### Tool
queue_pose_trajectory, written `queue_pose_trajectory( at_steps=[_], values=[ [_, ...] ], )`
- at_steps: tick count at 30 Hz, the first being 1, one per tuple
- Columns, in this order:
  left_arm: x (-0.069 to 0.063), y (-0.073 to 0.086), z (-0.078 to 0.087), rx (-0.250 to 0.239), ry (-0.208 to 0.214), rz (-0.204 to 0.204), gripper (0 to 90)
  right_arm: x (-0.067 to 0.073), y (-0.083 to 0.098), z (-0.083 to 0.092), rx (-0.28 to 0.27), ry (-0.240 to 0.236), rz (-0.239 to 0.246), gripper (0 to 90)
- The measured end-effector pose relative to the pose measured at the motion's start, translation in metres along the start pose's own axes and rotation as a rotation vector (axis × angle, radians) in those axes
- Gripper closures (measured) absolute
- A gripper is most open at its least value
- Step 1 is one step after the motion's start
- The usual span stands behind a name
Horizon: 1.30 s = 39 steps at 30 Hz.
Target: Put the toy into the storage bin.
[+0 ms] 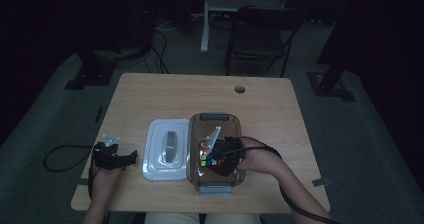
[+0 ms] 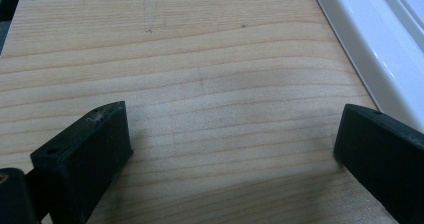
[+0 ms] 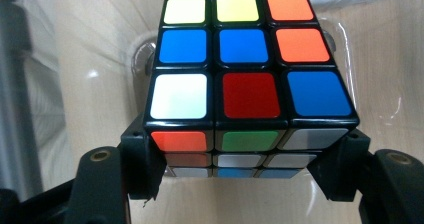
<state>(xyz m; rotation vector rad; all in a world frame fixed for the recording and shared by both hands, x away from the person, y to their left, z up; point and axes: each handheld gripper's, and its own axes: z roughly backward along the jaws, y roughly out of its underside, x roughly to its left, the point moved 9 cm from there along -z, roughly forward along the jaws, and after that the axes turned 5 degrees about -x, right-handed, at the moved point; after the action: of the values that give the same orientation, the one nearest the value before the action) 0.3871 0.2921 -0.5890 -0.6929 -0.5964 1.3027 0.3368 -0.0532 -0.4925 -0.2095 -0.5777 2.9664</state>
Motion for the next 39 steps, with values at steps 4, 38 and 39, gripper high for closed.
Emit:
queue_pose_trajectory(
  at_steps=[4,38,39],
  values=[
    [0.000,0.000,0.000,-0.001,0.000,0.001,2.4,0.002,-0.005,-0.008,0.061,-0.011,0.033,33.7],
    [0.000,0.000,0.000,-0.001,0.000,0.001,2.3,0.008,-0.005,-0.041,0.294,-0.074,0.043,31.5],
    [0.000,0.000,0.000,-0.001,0.000,0.001,2.3,0.008,-0.005,-0.040,0.288,-0.073,0.043,31.5]
  ],
)
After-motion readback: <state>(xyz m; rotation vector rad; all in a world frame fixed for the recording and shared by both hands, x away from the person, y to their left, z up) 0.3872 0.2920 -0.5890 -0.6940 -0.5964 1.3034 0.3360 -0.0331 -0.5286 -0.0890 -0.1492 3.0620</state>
